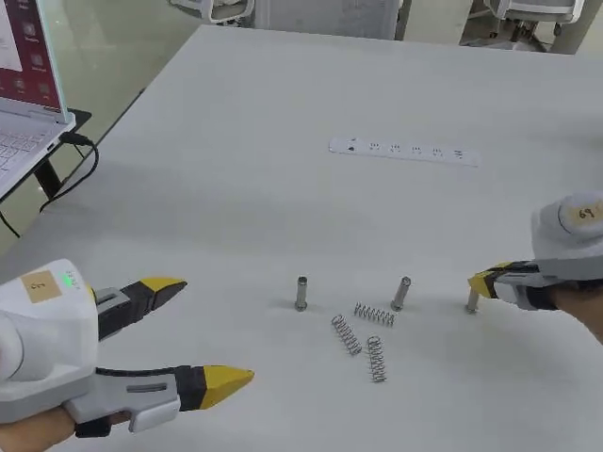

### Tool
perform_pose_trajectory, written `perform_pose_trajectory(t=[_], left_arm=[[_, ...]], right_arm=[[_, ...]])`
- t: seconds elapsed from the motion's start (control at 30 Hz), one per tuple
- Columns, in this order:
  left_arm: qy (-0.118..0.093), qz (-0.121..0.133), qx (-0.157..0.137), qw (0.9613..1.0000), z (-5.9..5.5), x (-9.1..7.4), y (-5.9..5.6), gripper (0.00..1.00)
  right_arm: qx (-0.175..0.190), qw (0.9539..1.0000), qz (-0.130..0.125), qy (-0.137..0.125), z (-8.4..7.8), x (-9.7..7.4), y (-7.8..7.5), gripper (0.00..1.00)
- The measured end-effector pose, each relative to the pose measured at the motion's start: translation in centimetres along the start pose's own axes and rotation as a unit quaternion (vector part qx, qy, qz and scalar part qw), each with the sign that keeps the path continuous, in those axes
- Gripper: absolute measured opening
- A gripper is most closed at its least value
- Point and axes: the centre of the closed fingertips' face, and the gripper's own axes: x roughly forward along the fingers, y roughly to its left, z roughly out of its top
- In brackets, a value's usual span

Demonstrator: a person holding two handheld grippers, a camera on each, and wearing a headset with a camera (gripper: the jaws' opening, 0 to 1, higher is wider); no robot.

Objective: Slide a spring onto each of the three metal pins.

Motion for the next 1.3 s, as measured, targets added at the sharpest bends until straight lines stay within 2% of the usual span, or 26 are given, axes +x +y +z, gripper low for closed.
perform_pose_trajectory(t=[0.2, 0.9, 1.3], left_arm=[[0.001, -0.003, 0.002, 1.0000, 0.0, 0.0, -0.2, 0.72], [0.001, -0.006, 0.006, 1.0000, 0.2, 0.0, -0.6, 0.72], [-0.005, -0.010, 0.003, 0.9999, 0.7, 0.3, -0.7, 0.72]], right_arm=[[0.003, 0.9999, -0.004, -0.016, -0.4, -0.4, 0.1, 0.05], [-0.002, 0.9999, -0.002, -0.012, -1.1, -0.6, 0.2, 0.07], [0.009, 0.9988, -0.004, -0.049, -0.5, -2.5, 0.3, 0.14]])
